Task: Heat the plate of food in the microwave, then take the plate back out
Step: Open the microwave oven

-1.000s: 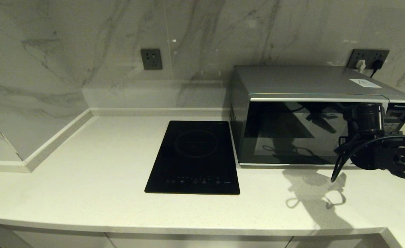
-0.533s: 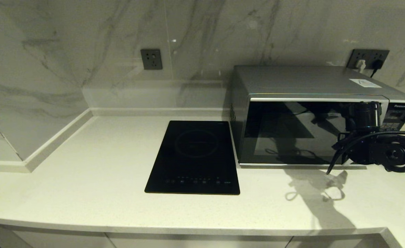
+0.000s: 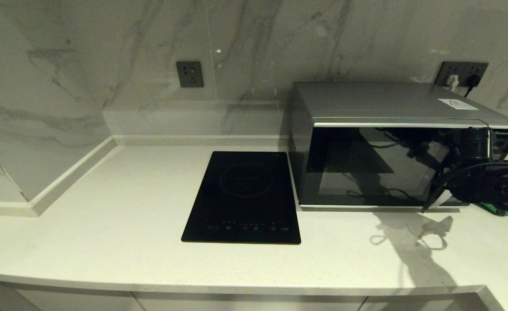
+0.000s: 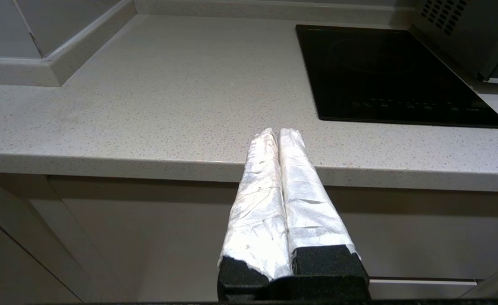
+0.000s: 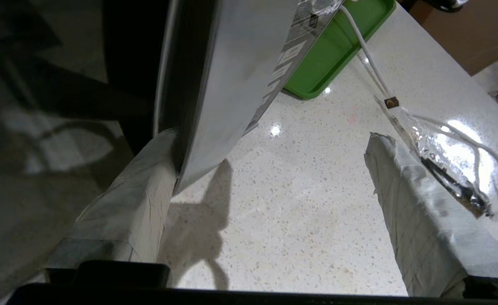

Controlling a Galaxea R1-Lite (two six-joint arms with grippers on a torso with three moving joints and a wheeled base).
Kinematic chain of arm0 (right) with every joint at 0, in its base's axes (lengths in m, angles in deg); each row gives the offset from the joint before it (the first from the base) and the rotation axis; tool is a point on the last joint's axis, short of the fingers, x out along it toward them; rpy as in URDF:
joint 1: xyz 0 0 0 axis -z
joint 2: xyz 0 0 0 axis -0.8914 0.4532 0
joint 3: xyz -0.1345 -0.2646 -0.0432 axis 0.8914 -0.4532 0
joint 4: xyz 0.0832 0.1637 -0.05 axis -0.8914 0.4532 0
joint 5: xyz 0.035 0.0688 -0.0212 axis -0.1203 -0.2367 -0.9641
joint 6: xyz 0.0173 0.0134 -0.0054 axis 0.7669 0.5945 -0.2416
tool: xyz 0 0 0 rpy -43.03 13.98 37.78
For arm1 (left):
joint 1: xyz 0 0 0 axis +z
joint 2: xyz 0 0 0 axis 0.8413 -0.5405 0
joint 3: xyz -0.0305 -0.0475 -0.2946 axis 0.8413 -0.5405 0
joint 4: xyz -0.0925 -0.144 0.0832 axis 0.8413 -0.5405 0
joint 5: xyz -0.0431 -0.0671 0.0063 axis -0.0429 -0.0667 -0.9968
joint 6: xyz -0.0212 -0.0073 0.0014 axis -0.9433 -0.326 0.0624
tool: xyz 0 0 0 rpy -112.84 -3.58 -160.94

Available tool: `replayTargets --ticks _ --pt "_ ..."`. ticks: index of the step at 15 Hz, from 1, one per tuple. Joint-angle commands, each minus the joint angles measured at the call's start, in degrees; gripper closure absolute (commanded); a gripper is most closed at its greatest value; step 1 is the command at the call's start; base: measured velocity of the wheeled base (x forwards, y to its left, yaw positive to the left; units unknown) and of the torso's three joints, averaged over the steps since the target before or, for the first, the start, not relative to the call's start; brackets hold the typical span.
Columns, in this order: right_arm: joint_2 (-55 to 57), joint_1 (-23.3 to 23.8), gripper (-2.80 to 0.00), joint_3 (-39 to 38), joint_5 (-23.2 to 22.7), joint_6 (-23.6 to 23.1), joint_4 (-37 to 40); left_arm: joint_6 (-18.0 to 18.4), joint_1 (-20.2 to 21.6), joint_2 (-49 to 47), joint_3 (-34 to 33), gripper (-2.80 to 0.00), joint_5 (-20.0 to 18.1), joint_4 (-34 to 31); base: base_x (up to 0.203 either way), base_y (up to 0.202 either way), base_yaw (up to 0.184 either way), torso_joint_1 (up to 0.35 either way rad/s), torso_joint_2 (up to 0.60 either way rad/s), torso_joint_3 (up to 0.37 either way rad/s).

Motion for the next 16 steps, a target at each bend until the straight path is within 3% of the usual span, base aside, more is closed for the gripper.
replayTargets --ticks 1,8,16 --pt "0.80 0.84 -2.80 0.47 0.18 0.42 -0.09 -0.03 0.02 0.00 -0.01 0.00 0.03 0.04 0.000 0.000 0.000 0.000 0.00 0.000" --pt "2.38 1.65 -2.80 2.14 0.88 4.64 -0.18 -0.03 0.02 0.00 -0.01 0.00 0.03 0.04 0.000 0.000 0.000 0.000 0.00 0.000" --pt "-0.32 1.44 -2.80 0.63 1.94 5.05 -0.15 -0.03 0.02 0.00 -0.01 0.00 0.03 0.04 0.000 0.000 0.000 0.000 0.00 0.000"
